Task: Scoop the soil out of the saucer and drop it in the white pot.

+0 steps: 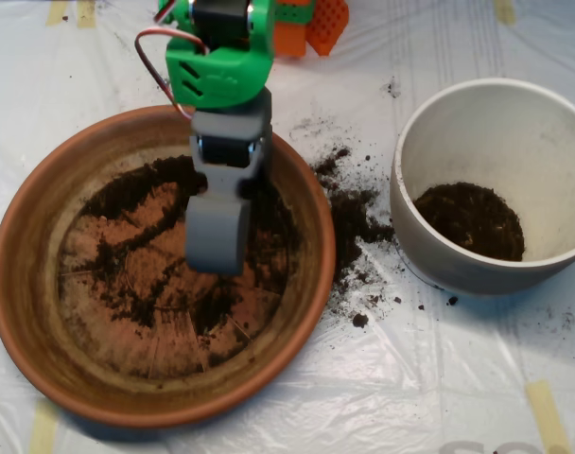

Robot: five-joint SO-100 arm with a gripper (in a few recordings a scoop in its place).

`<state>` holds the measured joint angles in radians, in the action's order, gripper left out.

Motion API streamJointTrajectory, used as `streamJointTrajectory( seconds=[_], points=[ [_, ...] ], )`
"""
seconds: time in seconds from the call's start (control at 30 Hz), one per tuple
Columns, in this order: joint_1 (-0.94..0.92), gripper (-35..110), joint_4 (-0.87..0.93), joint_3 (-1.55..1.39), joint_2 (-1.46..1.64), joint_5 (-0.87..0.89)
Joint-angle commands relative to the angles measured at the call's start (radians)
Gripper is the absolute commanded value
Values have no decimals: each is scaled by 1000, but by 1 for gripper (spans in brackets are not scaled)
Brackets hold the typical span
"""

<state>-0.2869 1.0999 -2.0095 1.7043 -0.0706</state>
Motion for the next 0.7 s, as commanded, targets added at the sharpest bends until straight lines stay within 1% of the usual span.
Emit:
streamJointTrajectory(
  seconds=[0.0,0.13,0.27,0.4,0.67],
  points=[
    [-8,52,15,109,-74,-32],
    [-31,53,9,170,-179,-34],
    [-55,57,81,351,-362,-35],
    [-66,59,193,566,-546,-44],
    [-51,58,199,607,-575,-61]
  ],
)
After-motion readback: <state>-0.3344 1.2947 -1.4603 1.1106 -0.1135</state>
